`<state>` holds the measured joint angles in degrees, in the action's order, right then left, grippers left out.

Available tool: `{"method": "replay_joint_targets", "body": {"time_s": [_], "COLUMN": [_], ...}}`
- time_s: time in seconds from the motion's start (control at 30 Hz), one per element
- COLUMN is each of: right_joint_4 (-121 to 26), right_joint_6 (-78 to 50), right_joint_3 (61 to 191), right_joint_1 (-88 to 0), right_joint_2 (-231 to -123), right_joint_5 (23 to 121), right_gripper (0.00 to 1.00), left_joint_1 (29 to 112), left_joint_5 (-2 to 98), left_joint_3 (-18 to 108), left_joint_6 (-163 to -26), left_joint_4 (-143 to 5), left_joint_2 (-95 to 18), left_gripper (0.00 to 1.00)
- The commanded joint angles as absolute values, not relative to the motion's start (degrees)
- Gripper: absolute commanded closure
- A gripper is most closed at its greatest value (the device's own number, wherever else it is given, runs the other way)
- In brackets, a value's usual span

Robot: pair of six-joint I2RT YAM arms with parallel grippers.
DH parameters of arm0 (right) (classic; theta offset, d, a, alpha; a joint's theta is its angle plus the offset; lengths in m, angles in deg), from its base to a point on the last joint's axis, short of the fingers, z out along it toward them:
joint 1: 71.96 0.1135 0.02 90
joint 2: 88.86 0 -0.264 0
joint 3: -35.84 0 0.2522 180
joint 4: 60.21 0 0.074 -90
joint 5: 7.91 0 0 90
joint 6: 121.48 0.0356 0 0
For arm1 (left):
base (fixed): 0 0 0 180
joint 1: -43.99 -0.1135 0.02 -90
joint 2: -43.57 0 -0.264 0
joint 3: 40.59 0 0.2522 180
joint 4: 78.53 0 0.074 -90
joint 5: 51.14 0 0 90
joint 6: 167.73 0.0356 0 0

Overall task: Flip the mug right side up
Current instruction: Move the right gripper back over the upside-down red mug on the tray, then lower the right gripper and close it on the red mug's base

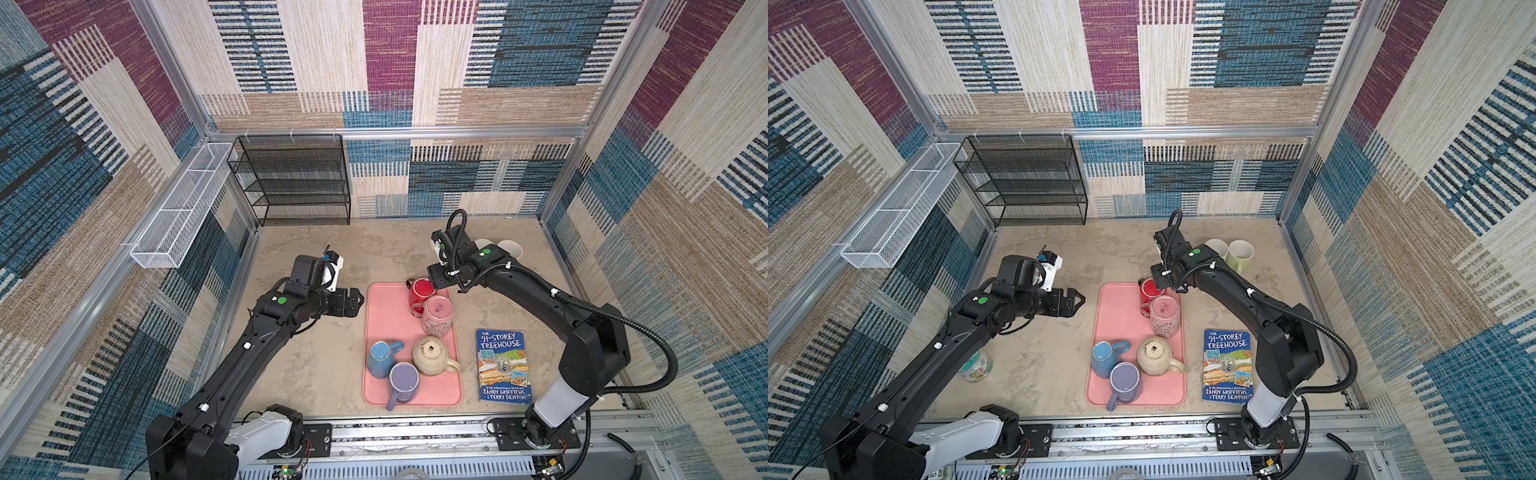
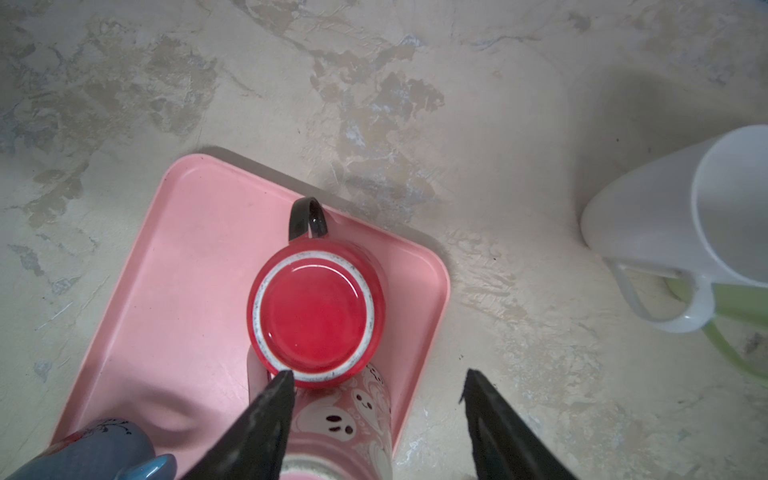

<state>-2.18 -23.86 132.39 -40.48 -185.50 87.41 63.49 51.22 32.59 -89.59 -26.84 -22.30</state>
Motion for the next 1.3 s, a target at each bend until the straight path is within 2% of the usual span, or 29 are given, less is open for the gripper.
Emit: {"method": "replay_joint_targets", "body": {"time_s": [0.0, 0.23, 0.5, 0.73, 0.97, 1.27], "right_joint_4": [-4.4, -4.5, 0.0, 6.9, 11.3, 13.8], "right_joint_6": [-24.5, -25.0, -26.5, -28.2, -30.0, -31.0], "right_joint_3": [133.7, 137.9, 148.5, 158.2, 164.7, 167.6], "right_joint_1": [-40.4, -40.4, -40.3, -39.8, -38.2, -35.6], "right_joint_2": [-187.8, -193.4, -202.4, -210.8, -217.0, -219.7], "right_joint_5": [85.1, 82.7, 82.6, 83.9, 81.8, 81.3], "right_gripper": [0.3, 0.21, 0.2, 0.22, 0.3, 0.33], "left_joint_1": [63.4, 63.5, 63.6, 63.6, 63.6, 63.5], "left_joint_5": [51.6, 51.4, 51.0, 50.7, 50.9, 50.6], "left_joint_3": [32.6, 32.5, 32.5, 32.6, 32.6, 32.6], "left_joint_6": [-88.2, -88.2, -88.0, -87.9, -87.8, -87.8], "left_joint_4": [-26.8, -26.7, -26.6, -26.5, -26.5, -26.5], "left_joint_2": [-22.0, -21.7, -21.4, -20.6, -20.4, -19.9], "left_gripper": [0.06, 0.06, 0.06, 0.06, 0.07, 0.07]}}
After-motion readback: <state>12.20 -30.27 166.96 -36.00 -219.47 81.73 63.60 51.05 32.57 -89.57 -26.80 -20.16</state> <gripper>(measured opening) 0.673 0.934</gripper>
